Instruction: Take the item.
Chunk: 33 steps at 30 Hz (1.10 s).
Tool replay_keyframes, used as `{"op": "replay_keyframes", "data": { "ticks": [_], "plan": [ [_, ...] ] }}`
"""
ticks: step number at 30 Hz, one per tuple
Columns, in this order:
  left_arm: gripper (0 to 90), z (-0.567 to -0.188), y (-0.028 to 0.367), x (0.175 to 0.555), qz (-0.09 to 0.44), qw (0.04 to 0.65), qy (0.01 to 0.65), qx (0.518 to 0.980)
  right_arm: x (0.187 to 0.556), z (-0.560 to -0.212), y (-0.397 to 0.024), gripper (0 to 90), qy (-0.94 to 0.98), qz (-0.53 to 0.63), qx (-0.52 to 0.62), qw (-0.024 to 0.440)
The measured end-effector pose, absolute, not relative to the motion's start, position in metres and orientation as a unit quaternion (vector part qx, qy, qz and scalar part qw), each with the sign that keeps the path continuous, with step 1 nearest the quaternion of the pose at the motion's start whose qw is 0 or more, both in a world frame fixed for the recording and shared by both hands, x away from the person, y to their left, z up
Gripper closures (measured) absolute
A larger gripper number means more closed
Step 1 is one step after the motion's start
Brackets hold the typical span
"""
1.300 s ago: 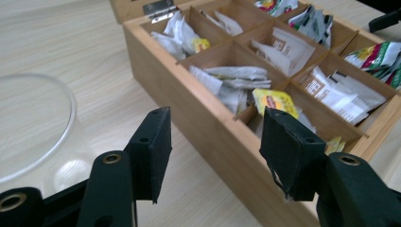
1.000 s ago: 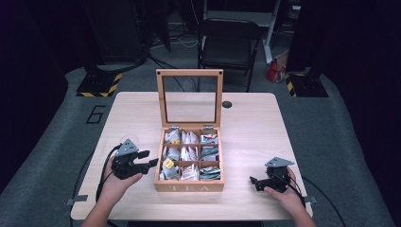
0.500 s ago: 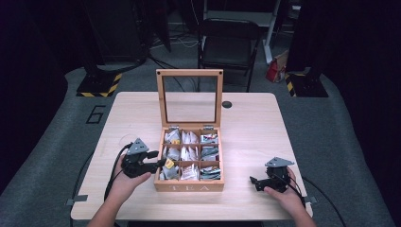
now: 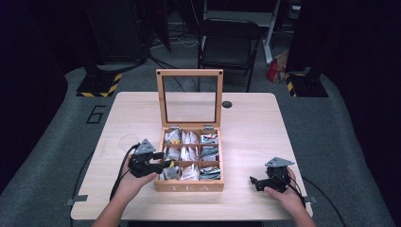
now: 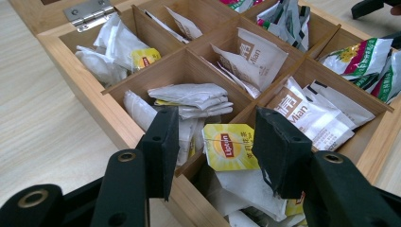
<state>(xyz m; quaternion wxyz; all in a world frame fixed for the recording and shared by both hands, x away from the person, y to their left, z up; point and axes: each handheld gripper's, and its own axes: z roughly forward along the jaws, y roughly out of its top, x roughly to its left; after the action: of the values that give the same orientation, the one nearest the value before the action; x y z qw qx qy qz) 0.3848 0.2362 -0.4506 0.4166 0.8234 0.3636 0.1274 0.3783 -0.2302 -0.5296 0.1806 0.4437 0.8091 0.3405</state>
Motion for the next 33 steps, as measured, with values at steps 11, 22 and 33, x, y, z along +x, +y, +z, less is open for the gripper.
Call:
{"op": "replay_keyframes", "data": {
  "ticks": [11,22,33],
  "plan": [
    [54.2,-0.4535,0.2319,0.3871,0.118,0.421,0.361,0.823,0.3783,-0.5296,-0.2302,0.0,0.809,0.341,0.443,0.180],
    [60.0,-0.4549,0.2316,0.3853,0.119,0.425,0.357,0.823,0.3784,-0.5296,-0.2303,0.0,0.809,0.340,0.443,0.181],
    [68.5,-0.4509,0.2310,0.3805,0.119,0.434,0.347,0.822,0.3784,-0.5296,-0.2303,0.0,0.809,0.340,0.443,0.181]
  ]
}}
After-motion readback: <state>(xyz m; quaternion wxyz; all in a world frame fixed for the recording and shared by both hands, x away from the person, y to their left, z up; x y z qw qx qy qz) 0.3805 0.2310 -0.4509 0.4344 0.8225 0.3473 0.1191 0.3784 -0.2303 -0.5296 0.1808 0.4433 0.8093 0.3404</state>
